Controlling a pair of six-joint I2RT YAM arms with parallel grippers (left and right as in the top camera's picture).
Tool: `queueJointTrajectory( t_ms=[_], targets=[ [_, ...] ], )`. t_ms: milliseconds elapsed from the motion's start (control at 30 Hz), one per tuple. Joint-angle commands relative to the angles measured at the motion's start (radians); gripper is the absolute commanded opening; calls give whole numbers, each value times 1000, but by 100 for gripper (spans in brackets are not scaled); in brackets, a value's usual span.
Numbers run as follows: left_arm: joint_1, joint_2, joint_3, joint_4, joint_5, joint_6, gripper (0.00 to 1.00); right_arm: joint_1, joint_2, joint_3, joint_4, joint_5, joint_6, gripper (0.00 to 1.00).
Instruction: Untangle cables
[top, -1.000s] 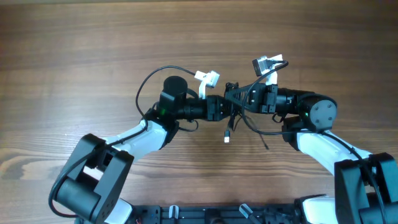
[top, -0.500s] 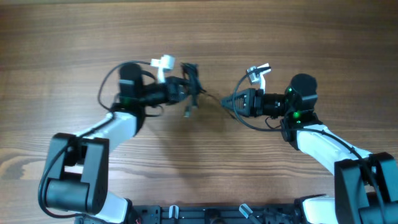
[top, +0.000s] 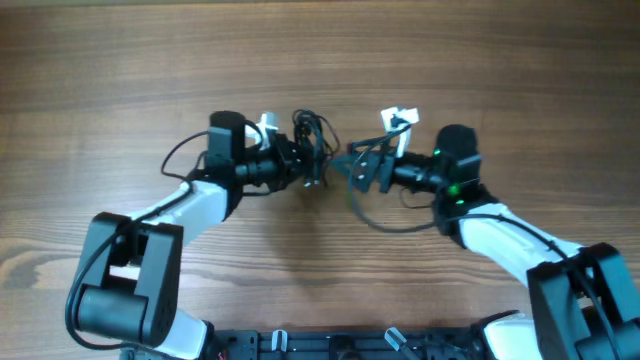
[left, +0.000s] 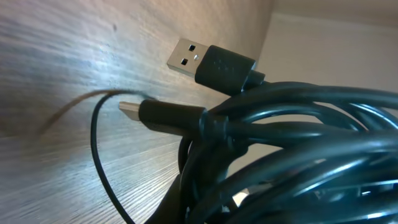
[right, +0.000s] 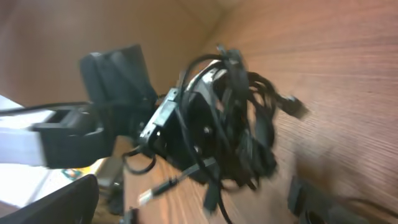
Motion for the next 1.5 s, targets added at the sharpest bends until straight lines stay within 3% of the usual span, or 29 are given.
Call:
queueJointTrajectory(
  t_ms=[0, 100, 167, 200, 267, 367, 400, 500, 567, 733, 833, 933, 1067, 1233, 1367, 1467],
  targets=[
    [-59, 1, -1, 6, -46, -12, 4, 92, 2, 6, -63, 328, -129, 100],
    [-90, 1, -1, 6, -45, -12, 4, 97, 2, 6, -118, 486, -150, 98],
    [-113, 1, -1, 6, -45, -12, 4, 98, 2, 6, -110, 469, -149, 87],
    [-127, 1, -1, 6, -45, -12, 4, 98, 2, 6, -110, 454, -149, 76],
    [-151, 1, -1, 6, -46, -12, 4, 98, 2, 6, -127, 410, -148, 41],
    [-157, 1, -1, 11, -37, -13, 5, 98, 2, 6, -142, 345, -148, 10],
    [-149, -3, -1, 25, -18, -12, 7, 97, 2, 6, -145, 321, -150, 4],
    [-89, -29, -1, 69, 68, 20, 17, 53, 1, 6, -143, 216, -148, 4],
    [-16, -71, -1, 86, 167, 95, 31, -26, 1, 6, -143, 32, -146, 4],
    [75, -173, -1, 86, 306, 225, 57, -189, 1, 6, -143, -344, -53, 4],
    [79, -243, -1, 86, 319, 304, 57, -209, 1, 6, -143, -405, 43, 4],
    [79, -312, -1, 82, 319, 387, 51, -178, 1, 6, -143, -457, 130, 4],
    [80, -326, -1, -39, 270, 498, 58, -116, 2, 6, -143, -410, 149, 4],
    [80, -326, -1, -342, 76, 652, 57, 12, 2, 6, -148, -210, 78, 4],
    [80, -327, -1, -367, 98, 673, 57, 51, 2, 6, -316, 33, -50, 4],
    [80, -327, -1, -367, 98, 673, 52, 51, 2, 6, -409, 98, -109, 4]
  ],
)
